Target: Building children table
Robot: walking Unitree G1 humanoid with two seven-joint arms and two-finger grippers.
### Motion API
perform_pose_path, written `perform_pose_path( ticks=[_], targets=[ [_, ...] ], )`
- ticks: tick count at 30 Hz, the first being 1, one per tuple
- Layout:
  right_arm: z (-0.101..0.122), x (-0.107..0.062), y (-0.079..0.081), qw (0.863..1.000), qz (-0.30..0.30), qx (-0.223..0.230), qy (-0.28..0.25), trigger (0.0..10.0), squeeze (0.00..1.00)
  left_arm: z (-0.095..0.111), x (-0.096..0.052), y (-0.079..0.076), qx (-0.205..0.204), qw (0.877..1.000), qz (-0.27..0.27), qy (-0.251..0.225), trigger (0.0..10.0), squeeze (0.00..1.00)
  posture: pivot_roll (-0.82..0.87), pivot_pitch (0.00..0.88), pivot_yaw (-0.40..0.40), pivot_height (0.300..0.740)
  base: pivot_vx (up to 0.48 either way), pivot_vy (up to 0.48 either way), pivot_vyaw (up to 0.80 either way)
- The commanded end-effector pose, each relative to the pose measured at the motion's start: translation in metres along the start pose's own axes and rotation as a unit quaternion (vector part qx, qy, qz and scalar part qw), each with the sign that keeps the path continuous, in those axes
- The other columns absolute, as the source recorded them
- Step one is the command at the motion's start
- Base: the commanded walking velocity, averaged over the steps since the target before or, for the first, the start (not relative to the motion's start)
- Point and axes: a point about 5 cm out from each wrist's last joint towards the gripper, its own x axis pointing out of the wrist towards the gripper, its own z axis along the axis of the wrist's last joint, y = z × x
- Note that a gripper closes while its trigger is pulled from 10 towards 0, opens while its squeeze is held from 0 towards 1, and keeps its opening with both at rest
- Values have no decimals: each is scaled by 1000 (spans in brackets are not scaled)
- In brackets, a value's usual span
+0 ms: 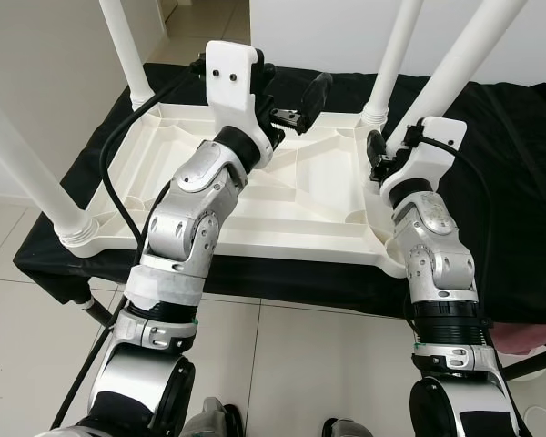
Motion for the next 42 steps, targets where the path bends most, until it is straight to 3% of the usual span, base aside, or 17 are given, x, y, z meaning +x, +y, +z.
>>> perform_pose_path(
  ticks=[1, 4, 6, 8, 12, 21, 23, 24, 27, 29, 31, 34, 42],
  targets=[
    [-5, -1, 1, 1000, -3, 5, 4, 10000, 0, -16, -9, 13, -13, 997, 61, 35, 10000, 0, -51, 56, 22, 740, 0, 0, 0],
    [-6, 0, 3, 1000, -3, 9, 5, 10000, 0, -35, -22, 15, -38, 994, 83, 64, 10000, 0, -54, 49, 25, 740, 0, 0, 0],
    [-6, 0, 3, 1000, -3, 9, 5, 10000, 0, -35, -22, 15, -38, 994, 83, 64, 10000, 0, -54, 49, 25, 740, 0, 0, 0],
    [-6, 1, 5, 1000, -2, 11, 3, 10000, 0, -51, -35, 11, -51, 990, 97, 87, 10000, 0, -58, 45, 28, 740, 0, 0, 0],
    [-6, 1, 5, 1000, -2, 12, 0, 10000, 0, -61, -43, 7, -56, 987, 106, 105, 10000, 0, -59, 43, 32, 740, 0, 0, 0],
    [-12, 0, 6, 1000, -2, 13, 4, 10000, 0, -71, -48, 2, -21, 987, 99, 123, 10000, 0, -58, 29, 58, 740, 0, 0, 0],
    [-13, 0, 9, 1000, 2, 6, 1, 10000, 0, -73, -50, -1, -11, 989, 79, 126, 10000, 0, -68, 31, 81, 740, 0, 0, 0],
    [-15, -1, 11, 1000, 8, 1, 0, 10000, 0, -73, -52, -5, 13, 991, 57, 123, 10000, 0, -68, 31, 81, 740, 0, 0, 0],
    [-21, -10, 12, 1000, 16, -12, 1, 10000, 0, -77, -64, -24, 22, 991, -47, 124, 10000, 0, -69, 37, 76, 740, 0, 0, 0],
    [-21, -10, 12, 1000, 16, -12, 1, 10000, 0, -77, -64, -24, 22, 991, -47, 124, 10000, 0, -69, 37, 76, 740, 0, 0, 0],
    [-24, -16, 9, 1000, 18, -22, 1, 10000, 0, -79, -69, -32, -2, 988, -84, 132, 10000, 0, -72, 52, 62, 740, 0, 0, 0],
    [-26, -27, 6, 999, 28, -39, -6, 10000, 0, -83, -74, -37, 7, 983, -109, 145, 10000, 0, -76, 59, 50, 740, 0, 0, 0],
    [-25, -38, -2, 998, 32, -49, -16, 10000, 0, -83, -79, -46, 11, 982, -127, 140, 10000, 0, -82, 59, 40, 740, 0, 0, 0]
  ],
)
